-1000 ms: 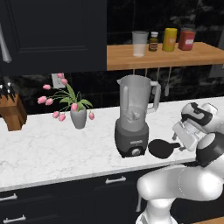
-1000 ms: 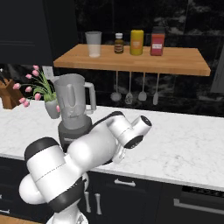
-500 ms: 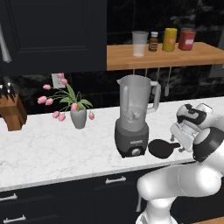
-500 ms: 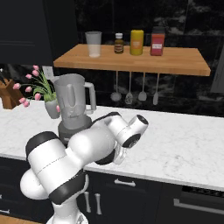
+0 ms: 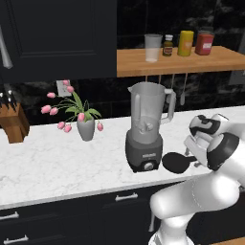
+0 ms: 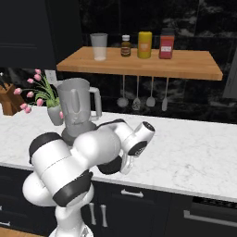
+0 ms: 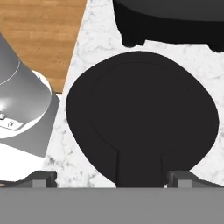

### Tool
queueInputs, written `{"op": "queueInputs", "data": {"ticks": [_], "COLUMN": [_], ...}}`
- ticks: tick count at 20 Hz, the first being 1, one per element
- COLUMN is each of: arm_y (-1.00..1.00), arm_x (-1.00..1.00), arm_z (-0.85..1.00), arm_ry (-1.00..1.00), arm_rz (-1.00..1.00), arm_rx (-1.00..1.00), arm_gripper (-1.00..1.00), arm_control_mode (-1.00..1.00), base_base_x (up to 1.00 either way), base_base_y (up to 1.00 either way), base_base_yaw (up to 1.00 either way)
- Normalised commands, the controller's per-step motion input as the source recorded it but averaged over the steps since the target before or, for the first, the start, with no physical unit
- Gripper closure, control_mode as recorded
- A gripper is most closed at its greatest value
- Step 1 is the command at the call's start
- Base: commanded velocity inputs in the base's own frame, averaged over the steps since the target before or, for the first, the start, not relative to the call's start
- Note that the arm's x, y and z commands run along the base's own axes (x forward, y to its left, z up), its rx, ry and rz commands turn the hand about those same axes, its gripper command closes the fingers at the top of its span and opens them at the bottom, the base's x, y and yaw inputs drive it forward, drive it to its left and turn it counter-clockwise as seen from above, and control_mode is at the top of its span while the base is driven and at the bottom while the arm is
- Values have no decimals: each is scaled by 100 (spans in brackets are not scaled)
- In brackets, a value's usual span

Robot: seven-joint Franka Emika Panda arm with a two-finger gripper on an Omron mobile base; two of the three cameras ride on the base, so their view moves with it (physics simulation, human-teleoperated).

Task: Close the lid blender by securely placing the lid on top.

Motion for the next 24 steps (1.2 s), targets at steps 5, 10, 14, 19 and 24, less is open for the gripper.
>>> {"op": "queueInputs", "data": {"ticks": [5, 10, 14, 19, 24], "arm_y": [0, 0, 0, 0, 0], "arm_x": [9, 11, 9, 1, 0], "arm_z": [-19, -12, -17, -13, -15], "arm_ry": [0, 0, 0, -1, 0], "arm_rz": [0, 0, 0, 0, 0], "arm_rx": [-4, -2, -2, -3, -6], "arm_gripper": [-100, -100, -100, -100, -100], "arm_control_mode": [-100, -100, -100, -100, -100], "base_base_x": [0, 0, 0, 0, 0], "base_base_y": [0, 0, 0, 0, 0], "base_base_yaw": [0, 0, 0, 0, 0]}}
